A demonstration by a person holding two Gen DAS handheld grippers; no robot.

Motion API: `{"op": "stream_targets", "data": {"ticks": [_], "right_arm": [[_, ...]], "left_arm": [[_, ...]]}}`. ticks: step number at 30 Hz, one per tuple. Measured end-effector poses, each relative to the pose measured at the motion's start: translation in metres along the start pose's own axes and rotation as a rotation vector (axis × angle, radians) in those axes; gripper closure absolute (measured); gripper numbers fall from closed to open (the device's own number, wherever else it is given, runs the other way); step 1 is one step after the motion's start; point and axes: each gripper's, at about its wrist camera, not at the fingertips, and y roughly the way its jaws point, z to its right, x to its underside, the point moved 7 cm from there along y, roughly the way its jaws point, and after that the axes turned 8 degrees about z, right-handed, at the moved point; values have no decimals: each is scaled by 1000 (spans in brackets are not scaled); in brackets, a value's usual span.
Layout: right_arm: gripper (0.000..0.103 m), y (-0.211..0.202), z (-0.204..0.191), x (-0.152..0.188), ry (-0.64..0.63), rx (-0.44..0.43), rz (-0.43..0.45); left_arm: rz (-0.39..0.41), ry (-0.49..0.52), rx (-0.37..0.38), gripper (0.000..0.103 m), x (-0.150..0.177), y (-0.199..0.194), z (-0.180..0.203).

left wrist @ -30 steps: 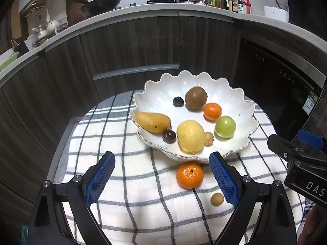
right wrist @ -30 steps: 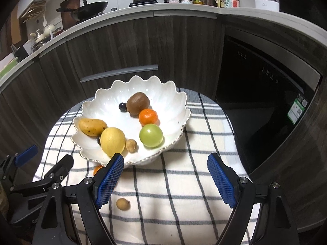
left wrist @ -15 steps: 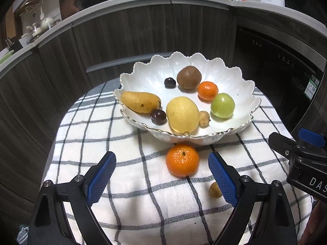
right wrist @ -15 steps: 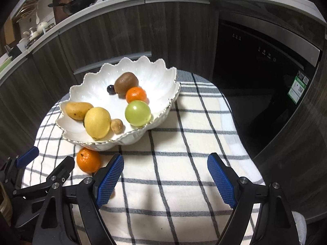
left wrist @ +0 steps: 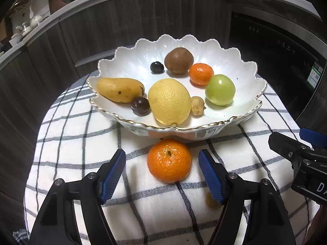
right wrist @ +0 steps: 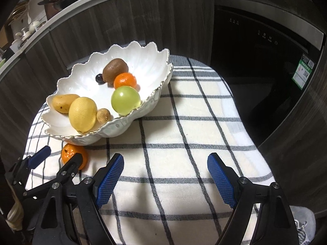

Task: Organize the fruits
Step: 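Move both grippers back toward the last mandarin and longan, then grasp the mandarin with the left gripper while the right gripper grasps the longan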

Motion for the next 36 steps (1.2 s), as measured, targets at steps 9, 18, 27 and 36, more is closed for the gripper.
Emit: {"op": "stream_targets", "data": {"ticks": [9, 18, 27, 36], "right_arm": [[18, 12, 2, 5, 9, 8, -23], [18, 9, -2, 4, 2, 2, -15], [18, -4, -26, 6, -55, -28, -11], [37, -12, -80, 25, -182, -110, -30]], "left_arm": [[-27, 14, 26, 55, 7, 16, 9], [-14, -11, 17, 56, 4, 3, 1], [13, -36, -14, 56, 6, -36, -34], [27, -74, -64, 56, 22, -65, -79]]}}
